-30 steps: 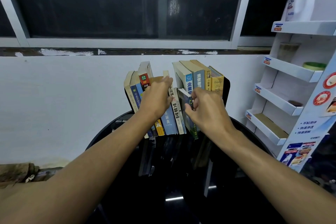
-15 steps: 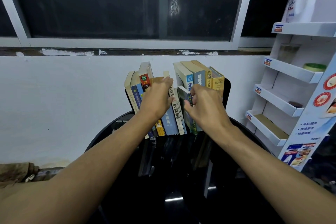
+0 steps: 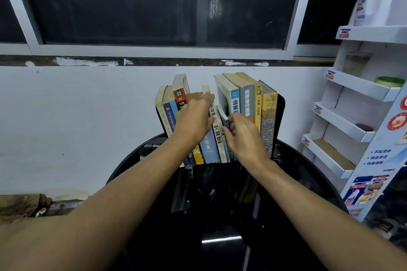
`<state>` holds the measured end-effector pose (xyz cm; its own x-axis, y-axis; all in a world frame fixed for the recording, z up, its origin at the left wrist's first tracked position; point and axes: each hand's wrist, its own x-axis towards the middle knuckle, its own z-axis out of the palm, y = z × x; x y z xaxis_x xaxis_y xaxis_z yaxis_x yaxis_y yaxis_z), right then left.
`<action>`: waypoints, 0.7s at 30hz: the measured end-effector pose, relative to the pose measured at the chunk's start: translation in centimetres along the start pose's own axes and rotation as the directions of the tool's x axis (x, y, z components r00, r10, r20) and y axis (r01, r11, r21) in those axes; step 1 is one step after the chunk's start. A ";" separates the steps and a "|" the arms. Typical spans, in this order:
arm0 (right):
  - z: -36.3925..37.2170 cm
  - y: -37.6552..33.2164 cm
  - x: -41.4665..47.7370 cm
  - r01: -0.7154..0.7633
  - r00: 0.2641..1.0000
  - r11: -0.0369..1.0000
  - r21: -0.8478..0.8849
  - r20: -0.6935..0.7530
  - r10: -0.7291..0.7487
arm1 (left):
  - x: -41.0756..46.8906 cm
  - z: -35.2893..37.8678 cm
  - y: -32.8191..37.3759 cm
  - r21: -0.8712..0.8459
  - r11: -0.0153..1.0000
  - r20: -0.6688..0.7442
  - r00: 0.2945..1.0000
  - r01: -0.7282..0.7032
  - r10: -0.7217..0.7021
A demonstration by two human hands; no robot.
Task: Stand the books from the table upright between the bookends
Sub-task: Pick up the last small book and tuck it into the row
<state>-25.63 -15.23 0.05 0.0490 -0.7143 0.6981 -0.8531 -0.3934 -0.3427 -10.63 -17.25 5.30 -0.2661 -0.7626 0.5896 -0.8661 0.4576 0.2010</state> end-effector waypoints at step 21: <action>0.2 3.8 -0.1 0.323 0.946 0.939 -0.118 0.021 -0.323 | 0.1 -0.1 0.1 -0.010 1.000 0.000 1.000 0.010 -0.010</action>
<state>-28.76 -16.80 -1.41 0.3327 -0.5609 0.7581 -0.8467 -0.5316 -0.0218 -10.72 -17.25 5.43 -0.2576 -0.7670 0.5877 -0.8644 0.4547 0.2146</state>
